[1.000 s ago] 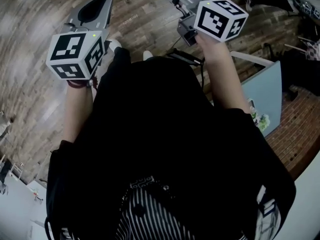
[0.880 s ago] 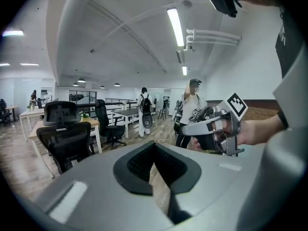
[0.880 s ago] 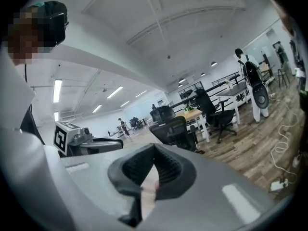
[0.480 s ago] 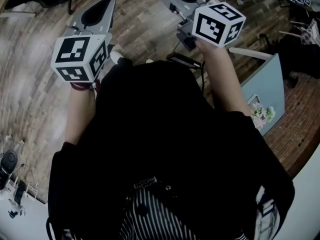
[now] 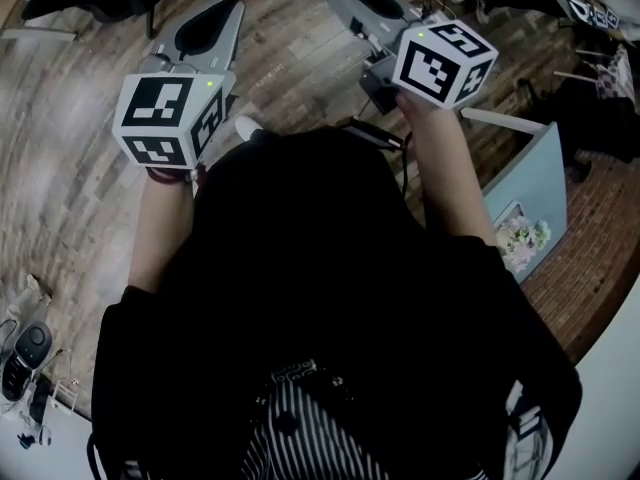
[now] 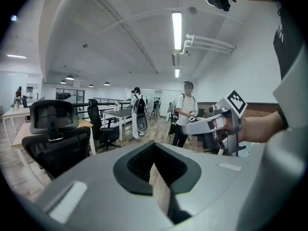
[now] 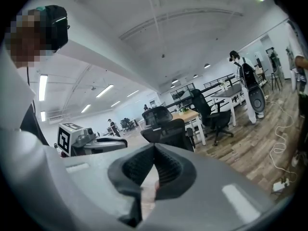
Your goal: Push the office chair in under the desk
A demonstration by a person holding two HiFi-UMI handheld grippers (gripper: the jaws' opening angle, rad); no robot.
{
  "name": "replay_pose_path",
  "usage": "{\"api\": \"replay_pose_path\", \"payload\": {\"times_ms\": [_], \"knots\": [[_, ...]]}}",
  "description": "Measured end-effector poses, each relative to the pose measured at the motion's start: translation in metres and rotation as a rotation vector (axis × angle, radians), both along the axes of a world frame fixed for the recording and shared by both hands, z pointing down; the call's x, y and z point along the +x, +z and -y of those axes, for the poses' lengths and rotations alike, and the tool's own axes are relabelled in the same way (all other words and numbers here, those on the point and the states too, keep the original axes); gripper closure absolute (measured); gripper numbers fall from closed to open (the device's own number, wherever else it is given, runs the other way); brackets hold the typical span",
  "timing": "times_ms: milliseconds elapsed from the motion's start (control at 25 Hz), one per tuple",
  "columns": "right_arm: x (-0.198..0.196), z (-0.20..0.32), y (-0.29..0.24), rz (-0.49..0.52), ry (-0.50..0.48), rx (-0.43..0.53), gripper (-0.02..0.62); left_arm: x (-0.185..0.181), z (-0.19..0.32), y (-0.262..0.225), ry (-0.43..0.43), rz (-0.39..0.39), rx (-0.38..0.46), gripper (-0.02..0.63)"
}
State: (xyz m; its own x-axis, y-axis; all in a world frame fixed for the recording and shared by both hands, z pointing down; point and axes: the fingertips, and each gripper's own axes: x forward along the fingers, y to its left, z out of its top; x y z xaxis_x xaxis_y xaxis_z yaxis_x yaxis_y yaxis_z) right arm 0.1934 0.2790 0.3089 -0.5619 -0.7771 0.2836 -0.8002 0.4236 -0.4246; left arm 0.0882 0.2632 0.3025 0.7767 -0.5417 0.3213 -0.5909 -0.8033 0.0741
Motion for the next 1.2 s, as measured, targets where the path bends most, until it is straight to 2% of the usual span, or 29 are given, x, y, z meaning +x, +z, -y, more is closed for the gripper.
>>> {"api": "replay_pose_path", "payload": {"times_ms": [280,440,560,880,1200], "knots": [[-0.069,0.045,-0.005,-0.026,-0.043,0.021,0.595,-0.071,0.038,0.006,-0.045,-0.017,0.005,0.606],[-0.097,0.056,-0.007,-0.03,-0.08,0.001,0.595,-0.099,0.047,0.012,-0.092,-0.045,-0.02,0.606],[-0.106,0.069,-0.012,-0.054,-0.103,0.007,0.595,-0.109,0.051,0.012,-0.106,-0.046,-0.021,0.606],[-0.127,0.095,-0.007,-0.039,-0.175,-0.006,0.595,-0.14,0.063,0.012,-0.196,-0.035,-0.03,0.606],[-0.147,0.161,0.004,0.005,-0.22,-0.009,0.595,-0.163,0.121,0.017,-0.25,0.003,-0.026,0.606]]}}
